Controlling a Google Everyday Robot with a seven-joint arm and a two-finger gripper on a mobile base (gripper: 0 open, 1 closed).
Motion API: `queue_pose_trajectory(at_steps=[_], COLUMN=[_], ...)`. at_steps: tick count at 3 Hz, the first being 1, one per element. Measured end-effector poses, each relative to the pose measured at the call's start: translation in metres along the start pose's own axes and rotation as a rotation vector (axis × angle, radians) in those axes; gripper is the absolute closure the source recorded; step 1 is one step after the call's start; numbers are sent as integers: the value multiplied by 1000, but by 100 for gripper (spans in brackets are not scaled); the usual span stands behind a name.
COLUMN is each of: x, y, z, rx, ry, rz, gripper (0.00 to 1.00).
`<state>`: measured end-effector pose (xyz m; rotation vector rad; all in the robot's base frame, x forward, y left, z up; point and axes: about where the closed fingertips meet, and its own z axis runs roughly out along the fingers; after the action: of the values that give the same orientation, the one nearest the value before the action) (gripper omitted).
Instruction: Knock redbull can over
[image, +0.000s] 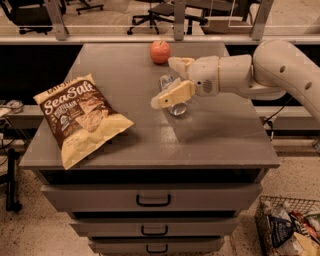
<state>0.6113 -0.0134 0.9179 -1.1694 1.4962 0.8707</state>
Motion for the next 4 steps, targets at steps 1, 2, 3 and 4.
queue_pose_trajectory(at_steps=[1,2,3,4], x=[-3,4,11,10], y=[0,-7,-23,-37], z=[5,-18,-76,-148], rx=[-5,30,119,231], ry=[11,49,105,136], rz=[10,0,-45,-80], gripper=[0,0,0,0])
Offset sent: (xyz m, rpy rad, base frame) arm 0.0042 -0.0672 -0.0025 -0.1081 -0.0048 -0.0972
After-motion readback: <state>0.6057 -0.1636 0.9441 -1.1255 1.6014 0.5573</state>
